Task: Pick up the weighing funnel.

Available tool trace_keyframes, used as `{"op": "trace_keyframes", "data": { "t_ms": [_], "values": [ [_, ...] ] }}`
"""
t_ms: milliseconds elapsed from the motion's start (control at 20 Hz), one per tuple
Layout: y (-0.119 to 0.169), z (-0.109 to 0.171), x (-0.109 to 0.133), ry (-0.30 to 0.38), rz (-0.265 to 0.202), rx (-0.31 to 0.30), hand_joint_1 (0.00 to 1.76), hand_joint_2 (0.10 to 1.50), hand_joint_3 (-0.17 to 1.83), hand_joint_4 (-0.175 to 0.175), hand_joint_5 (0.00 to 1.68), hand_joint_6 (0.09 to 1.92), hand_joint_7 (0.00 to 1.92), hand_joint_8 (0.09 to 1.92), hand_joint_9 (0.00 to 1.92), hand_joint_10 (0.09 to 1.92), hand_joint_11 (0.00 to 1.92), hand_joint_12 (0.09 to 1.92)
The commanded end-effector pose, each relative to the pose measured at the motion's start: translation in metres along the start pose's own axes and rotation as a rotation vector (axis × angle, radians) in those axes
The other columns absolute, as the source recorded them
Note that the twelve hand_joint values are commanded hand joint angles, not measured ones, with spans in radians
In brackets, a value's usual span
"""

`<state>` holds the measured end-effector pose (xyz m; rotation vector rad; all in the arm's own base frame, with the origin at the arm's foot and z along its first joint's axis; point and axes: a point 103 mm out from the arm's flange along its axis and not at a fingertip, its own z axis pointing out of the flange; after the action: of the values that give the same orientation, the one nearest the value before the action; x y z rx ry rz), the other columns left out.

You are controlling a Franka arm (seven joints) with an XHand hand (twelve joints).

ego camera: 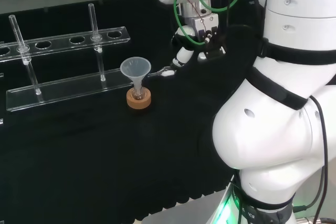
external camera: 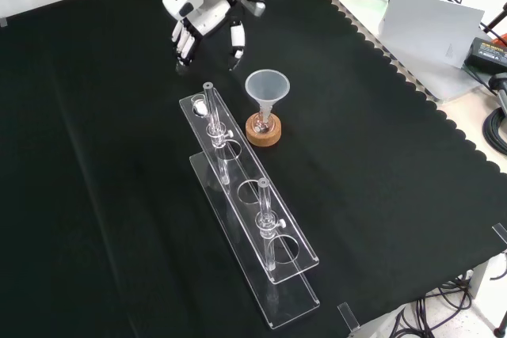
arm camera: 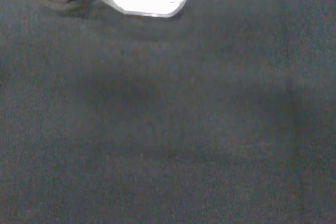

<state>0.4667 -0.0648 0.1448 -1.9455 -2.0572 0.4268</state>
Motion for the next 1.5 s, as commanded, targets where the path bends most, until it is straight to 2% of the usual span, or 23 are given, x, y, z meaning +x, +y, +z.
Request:
{"op": "trace_keyframes", "data": {
  "t_ms": [50,600,1000,1500],
  "values": [
    [0.022,0.015,0.003,0.014,-0.040,0.005,0.85,0.60,0.54,-0.054,0.51,0.09,0.40,0.68,0.72,0.52,0.48,1.30],
    [0.040,0.030,0.006,0.013,-0.073,-0.030,0.88,0.59,0.56,-0.048,0.56,0.09,0.35,0.69,0.69,0.52,0.48,1.29],
    [0.060,0.045,0.003,0.022,-0.081,0.005,0.88,0.59,0.56,-0.047,0.60,0.09,0.35,0.69,0.68,0.53,0.48,1.29],
    [0.069,0.051,0.003,0.015,-0.075,-0.010,0.89,0.59,0.57,-0.041,0.66,0.11,0.35,0.70,0.67,0.54,0.48,1.29]
  ]
}}
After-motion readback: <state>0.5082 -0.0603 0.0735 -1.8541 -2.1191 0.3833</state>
